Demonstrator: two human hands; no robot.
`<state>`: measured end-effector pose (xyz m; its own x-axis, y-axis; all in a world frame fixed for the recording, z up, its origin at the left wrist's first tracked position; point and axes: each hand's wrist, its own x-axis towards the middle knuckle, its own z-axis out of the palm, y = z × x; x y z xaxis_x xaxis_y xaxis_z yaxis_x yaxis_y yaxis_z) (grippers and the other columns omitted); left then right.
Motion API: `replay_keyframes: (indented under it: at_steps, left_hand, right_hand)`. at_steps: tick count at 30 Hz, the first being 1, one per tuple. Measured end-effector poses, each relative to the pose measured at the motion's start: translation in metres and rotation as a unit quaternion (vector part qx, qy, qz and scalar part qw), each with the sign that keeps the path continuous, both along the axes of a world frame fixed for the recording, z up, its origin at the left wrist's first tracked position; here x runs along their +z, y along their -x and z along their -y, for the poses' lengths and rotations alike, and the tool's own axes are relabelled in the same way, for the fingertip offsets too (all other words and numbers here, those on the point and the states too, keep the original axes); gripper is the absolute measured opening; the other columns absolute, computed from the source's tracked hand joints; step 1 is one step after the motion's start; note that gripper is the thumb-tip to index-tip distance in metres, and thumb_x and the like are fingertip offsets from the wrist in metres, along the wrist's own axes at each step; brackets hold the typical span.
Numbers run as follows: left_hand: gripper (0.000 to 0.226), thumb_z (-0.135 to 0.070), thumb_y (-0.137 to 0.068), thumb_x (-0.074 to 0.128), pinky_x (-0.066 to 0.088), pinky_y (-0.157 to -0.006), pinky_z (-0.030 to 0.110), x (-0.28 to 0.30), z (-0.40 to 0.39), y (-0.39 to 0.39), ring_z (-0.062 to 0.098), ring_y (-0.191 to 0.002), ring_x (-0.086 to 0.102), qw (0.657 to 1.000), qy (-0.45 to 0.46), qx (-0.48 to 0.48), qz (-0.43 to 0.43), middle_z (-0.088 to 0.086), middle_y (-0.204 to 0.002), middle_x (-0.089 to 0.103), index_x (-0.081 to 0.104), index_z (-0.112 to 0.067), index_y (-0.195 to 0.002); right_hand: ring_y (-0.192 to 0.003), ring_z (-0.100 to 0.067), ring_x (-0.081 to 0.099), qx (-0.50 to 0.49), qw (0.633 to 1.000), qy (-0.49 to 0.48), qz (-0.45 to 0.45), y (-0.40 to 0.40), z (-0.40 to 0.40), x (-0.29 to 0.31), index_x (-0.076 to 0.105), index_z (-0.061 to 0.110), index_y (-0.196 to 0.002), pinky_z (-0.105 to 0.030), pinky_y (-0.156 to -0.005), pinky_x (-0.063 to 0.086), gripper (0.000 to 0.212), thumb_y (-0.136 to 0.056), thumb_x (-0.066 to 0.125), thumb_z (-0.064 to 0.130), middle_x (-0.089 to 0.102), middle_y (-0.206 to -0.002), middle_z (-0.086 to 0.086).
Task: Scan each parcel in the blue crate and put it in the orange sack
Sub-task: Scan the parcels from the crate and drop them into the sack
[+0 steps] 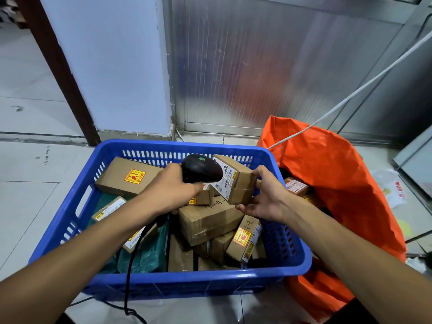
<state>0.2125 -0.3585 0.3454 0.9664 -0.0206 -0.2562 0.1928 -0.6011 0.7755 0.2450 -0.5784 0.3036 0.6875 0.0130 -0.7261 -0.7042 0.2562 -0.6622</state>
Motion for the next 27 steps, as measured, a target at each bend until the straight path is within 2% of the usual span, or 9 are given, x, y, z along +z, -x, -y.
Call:
replay_keyframes:
  at_steps: [6,10,15,18,21,27]
  left_hand:
    - [0.007,-0.021,-0.085,0.067,0.057,-0.083,0.048,0.0,0.0,0.0,0.031,-0.085,0.068,1.0,0.001,-0.003,0.004,0.011,-0.077,0.067,0.069,-0.014,-0.087]
    - [0.007,-0.023,-0.085,0.068,0.058,-0.085,0.05,-0.003,-0.001,-0.001,0.028,-0.081,0.068,1.0,0.006,-0.006,0.006,0.011,-0.079,0.069,0.068,-0.016,-0.084]
    - [0.011,-0.026,-0.078,0.068,0.059,-0.079,0.05,-0.004,0.001,-0.001,0.03,-0.078,0.067,1.0,0.021,-0.012,0.011,0.008,-0.075,0.069,0.069,-0.017,-0.083]
    - [0.005,-0.018,-0.084,0.069,0.056,-0.078,0.041,-0.007,0.004,-0.002,0.023,-0.077,0.063,0.999,0.032,-0.022,0.021,-0.001,-0.071,0.064,0.067,-0.019,-0.088]
    - [0.01,-0.015,-0.085,0.069,0.049,-0.073,0.034,-0.008,0.004,0.0,0.017,-0.072,0.059,0.998,0.037,-0.031,0.033,-0.005,-0.067,0.06,0.063,-0.023,-0.083]
    - [0.006,-0.018,-0.084,0.068,0.058,-0.081,0.049,-0.006,0.003,0.003,0.026,-0.078,0.067,0.999,0.007,-0.017,0.036,0.01,-0.078,0.07,0.068,-0.018,-0.091]
  right_hand:
    - [-0.092,-0.04,0.062,0.035,0.999,-0.03,-0.006,0.012,0.011,0.015,0.06,0.017,-0.126,-0.035,-0.069,0.053,0.046,-0.088,0.048,0.04,0.062,-0.123,-0.028]
    - [-0.096,-0.04,0.062,0.035,0.998,-0.042,0.001,0.018,0.017,0.022,0.061,0.016,-0.122,-0.038,-0.074,0.052,0.043,-0.089,0.048,0.039,0.062,-0.126,-0.027]
    - [-0.095,-0.04,0.061,0.033,0.998,-0.046,0.014,0.02,0.027,0.033,0.061,0.015,-0.129,-0.037,-0.073,0.052,0.049,-0.089,0.047,0.038,0.059,-0.13,-0.031]
    - [-0.099,-0.041,0.06,0.028,0.998,-0.044,0.024,0.017,0.031,0.039,0.059,0.015,-0.134,-0.036,-0.075,0.051,0.053,-0.089,0.045,0.039,0.059,-0.13,-0.031]
    - [-0.101,-0.041,0.06,0.025,0.998,-0.042,0.032,0.012,0.033,0.042,0.058,0.015,-0.137,-0.036,-0.075,0.051,0.055,-0.089,0.044,0.039,0.059,-0.131,-0.03]
    - [-0.102,-0.039,0.063,0.027,0.998,-0.043,0.032,0.004,0.036,0.04,0.058,0.017,-0.136,-0.035,-0.068,0.054,0.053,-0.09,0.045,0.041,0.061,-0.127,-0.028]
